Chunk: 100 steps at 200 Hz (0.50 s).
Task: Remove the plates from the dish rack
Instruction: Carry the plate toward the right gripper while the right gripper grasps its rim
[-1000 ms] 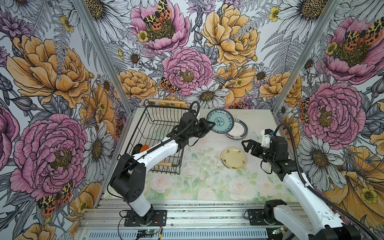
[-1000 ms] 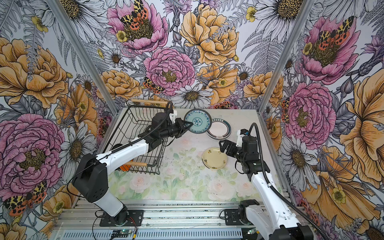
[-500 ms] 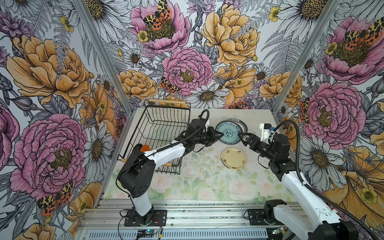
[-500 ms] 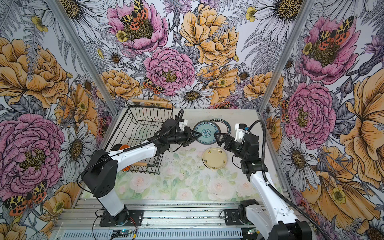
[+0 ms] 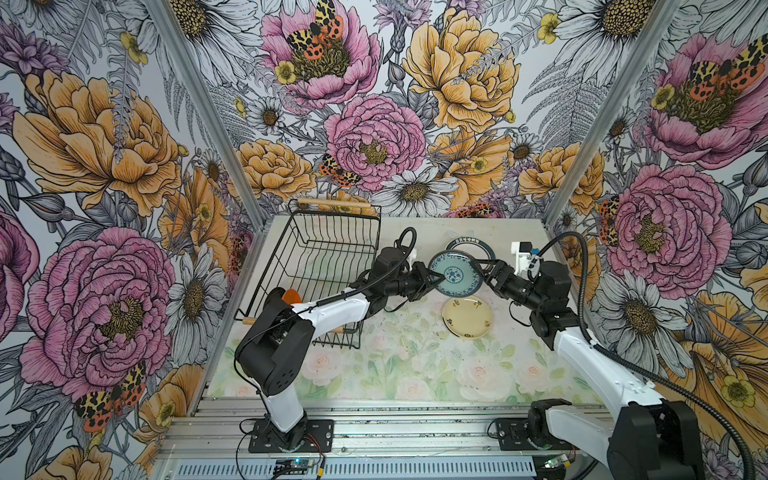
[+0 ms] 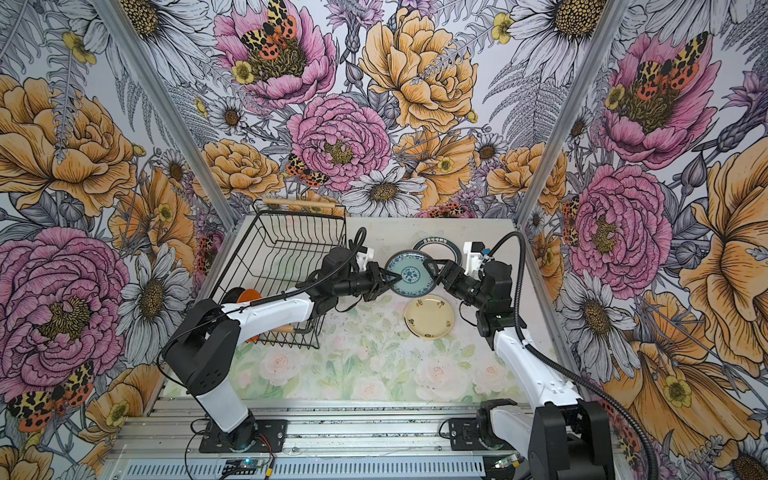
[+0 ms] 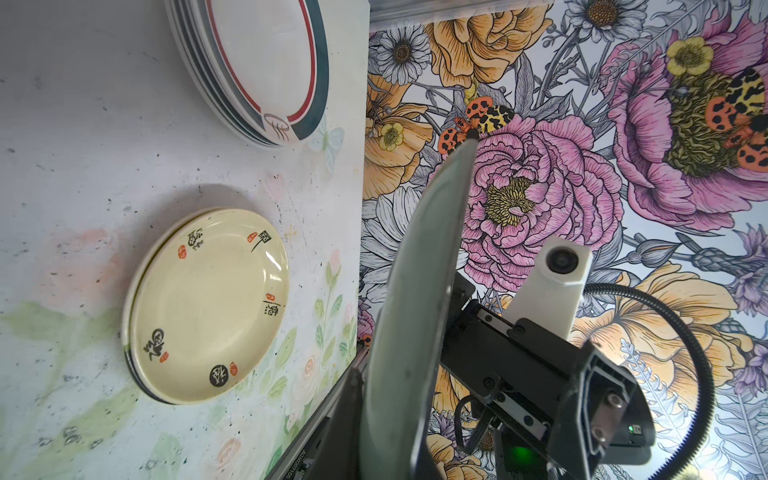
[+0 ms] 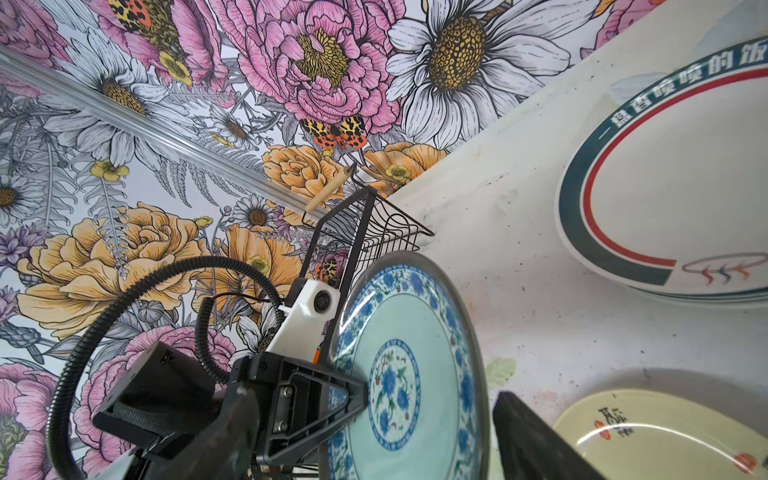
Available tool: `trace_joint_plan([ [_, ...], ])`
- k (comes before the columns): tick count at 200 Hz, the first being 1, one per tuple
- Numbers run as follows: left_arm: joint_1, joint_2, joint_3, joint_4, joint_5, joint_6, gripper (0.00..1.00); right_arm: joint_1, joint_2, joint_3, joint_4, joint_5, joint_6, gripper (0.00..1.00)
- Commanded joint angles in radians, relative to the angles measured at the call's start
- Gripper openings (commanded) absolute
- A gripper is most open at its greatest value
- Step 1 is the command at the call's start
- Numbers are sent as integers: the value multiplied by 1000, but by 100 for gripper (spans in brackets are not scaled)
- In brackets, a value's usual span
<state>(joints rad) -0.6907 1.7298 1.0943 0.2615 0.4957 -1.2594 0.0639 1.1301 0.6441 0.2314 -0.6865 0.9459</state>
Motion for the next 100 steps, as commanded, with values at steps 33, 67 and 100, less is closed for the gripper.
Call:
trace_joint_plan([
  [33,16,-64,-6,84,18,-18,0,-3,69,40,99,-53,35,63],
  [67,21,-55,-7,115,31,-35,0,-2,106,45,138,-82,52,46],
  [100,19,-44,0,134,37,-42,0,2,141,27,258,-110,106,39],
])
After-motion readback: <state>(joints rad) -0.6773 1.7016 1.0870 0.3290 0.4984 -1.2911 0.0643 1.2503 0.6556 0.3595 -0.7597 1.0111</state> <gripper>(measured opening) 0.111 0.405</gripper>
